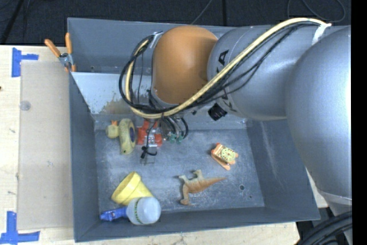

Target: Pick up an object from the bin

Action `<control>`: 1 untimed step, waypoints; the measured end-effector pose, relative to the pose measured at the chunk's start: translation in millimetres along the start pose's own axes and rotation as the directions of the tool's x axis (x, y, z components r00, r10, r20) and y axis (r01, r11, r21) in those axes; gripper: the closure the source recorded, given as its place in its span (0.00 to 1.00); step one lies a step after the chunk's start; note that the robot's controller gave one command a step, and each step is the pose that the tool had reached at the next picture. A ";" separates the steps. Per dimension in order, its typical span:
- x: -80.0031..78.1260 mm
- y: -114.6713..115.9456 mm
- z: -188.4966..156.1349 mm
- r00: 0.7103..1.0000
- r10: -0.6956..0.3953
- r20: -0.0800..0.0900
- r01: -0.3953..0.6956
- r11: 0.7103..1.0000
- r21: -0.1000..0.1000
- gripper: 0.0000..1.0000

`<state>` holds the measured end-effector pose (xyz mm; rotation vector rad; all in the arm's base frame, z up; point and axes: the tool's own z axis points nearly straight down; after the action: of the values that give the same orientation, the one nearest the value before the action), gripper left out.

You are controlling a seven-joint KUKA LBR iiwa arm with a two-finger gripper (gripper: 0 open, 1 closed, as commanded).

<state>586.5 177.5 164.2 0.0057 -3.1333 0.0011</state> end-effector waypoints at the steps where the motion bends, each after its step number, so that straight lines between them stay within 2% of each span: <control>1: -1.5 -0.8 -4.8 1.000 0.003 0.006 -0.003 1.000 -0.001 0.00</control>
Offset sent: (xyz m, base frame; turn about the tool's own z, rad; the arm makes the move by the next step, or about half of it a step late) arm -0.1147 -0.0473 -0.0792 -0.2363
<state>588.1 176.8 169.0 0.0009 -3.1397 -0.0003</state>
